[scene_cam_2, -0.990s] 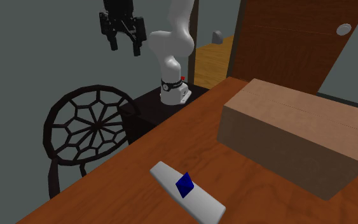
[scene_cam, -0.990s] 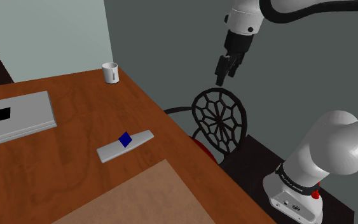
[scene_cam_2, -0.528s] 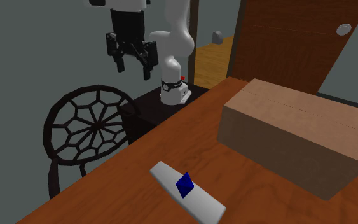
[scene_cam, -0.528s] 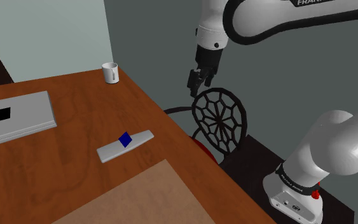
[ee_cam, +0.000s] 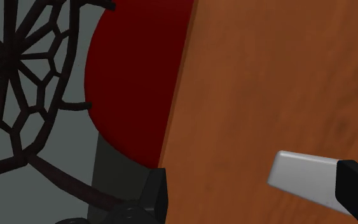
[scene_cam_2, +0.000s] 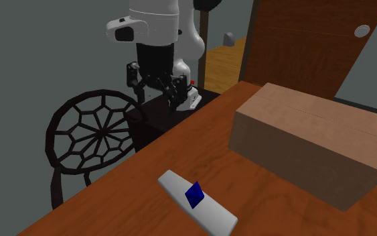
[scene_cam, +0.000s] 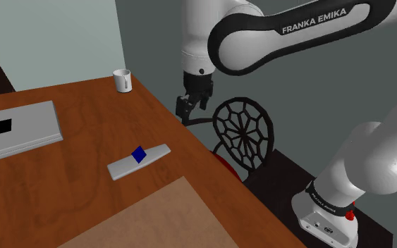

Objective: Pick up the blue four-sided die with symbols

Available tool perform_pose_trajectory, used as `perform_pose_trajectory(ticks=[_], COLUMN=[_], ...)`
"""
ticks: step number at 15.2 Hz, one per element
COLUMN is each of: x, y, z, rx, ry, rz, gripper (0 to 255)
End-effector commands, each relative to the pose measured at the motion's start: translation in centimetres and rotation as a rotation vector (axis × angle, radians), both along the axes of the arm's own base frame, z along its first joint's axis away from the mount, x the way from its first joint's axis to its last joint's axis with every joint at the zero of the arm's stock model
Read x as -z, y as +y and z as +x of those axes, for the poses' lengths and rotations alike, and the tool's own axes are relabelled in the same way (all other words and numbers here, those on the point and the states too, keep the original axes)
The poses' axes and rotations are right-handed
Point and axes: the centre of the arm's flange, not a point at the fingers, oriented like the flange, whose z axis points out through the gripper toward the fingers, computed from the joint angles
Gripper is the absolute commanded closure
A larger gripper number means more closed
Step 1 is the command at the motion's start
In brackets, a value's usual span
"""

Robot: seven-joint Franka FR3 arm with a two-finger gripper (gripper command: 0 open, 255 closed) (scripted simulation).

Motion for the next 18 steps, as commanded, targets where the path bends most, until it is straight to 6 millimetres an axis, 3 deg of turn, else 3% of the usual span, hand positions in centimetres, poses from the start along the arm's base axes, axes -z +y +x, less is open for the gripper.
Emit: perform_pose_trajectory(ticks=[1, 14, 15, 18], x=[1.4, 9.6, 10.2, 11.7], y=[2.1, 16.5, 17.4, 17.4], z=[1.1, 6.9, 7.3, 7.3], rx=[-0.009, -0.069, -0.073, -0.073], ry=[-0.001, -0.009, -0.009, -0.009], rz=[-0.006, -0.049, -0.051, -0.051], gripper=[0, 0, 0, 0])
